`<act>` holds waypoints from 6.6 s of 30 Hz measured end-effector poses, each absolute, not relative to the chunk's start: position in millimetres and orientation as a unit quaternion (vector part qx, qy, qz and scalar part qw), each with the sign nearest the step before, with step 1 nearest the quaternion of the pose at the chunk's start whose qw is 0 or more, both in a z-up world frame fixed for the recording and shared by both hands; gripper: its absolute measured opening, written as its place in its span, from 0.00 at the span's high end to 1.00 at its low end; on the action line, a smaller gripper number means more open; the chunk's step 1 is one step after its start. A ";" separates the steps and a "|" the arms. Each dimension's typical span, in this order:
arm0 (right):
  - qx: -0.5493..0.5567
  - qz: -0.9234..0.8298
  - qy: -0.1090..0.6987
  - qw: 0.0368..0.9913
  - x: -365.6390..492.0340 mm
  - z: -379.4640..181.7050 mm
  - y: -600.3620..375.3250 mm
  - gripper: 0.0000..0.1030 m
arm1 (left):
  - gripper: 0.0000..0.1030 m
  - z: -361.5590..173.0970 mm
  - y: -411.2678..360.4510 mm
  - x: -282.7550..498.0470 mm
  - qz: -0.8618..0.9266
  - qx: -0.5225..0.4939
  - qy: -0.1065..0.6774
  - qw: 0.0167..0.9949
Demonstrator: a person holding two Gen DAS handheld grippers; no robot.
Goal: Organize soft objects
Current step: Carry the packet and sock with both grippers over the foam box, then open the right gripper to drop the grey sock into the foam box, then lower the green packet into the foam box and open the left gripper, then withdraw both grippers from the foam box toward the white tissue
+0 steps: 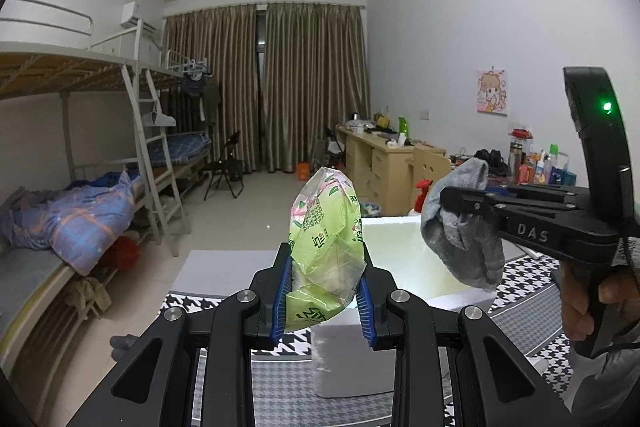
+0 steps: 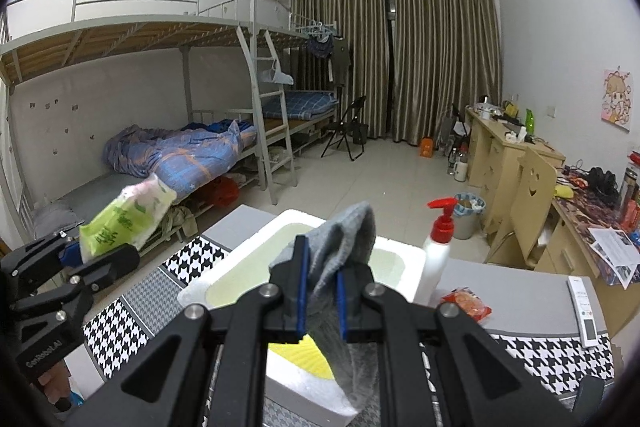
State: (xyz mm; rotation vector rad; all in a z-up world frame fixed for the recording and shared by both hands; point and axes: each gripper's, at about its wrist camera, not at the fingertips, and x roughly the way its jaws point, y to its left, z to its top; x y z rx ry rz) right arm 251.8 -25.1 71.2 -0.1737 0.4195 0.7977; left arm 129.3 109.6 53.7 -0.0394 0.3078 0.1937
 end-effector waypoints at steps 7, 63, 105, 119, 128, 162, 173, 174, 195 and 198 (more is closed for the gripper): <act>-0.092 0.388 0.223 0.890 256.0 63.1 -13.8 0.85 | 0.70 50.2 114.0 130.3 0.101 -0.024 0.156 0.982; -0.071 0.334 0.197 0.919 248.0 67.6 -70.8 0.06 | 0.70 55.1 90.9 170.2 0.047 -0.011 0.172 0.984; -0.039 0.271 0.207 0.939 247.2 48.8 -143.8 0.06 | 0.42 31.3 70.5 237.4 0.039 -0.011 0.236 0.971; -0.041 0.266 0.196 0.943 235.4 51.4 -153.9 0.06 | 0.01 48.8 66.8 200.1 0.049 -0.015 0.184 0.982; -0.043 0.269 0.189 0.943 222.9 53.9 -155.9 0.06 | 0.01 59.2 64.7 174.6 0.050 -0.019 0.162 0.985; -0.051 0.261 0.166 0.950 177.1 49.2 -179.5 0.06 | 0.01 57.3 37.1 115.0 0.012 -0.006 0.146 0.989; -0.048 0.262 0.170 0.949 173.4 37.7 -189.3 0.06 | 0.01 49.3 30.5 109.1 -0.003 -0.010 0.149 0.989; -0.048 0.262 0.171 0.949 173.8 36.6 -190.0 0.06 | 0.01 48.2 29.9 108.9 -0.004 -0.011 0.150 0.989; -0.048 0.262 0.187 0.946 167.1 6.8 -205.9 0.06 | 0.01 19.4 14.9 105.4 -0.011 -0.013 0.158 0.987; -0.046 0.266 0.193 0.943 167.7 0.8 -206.7 0.06 | 0.01 14.3 13.3 105.1 -0.012 -0.015 0.159 0.987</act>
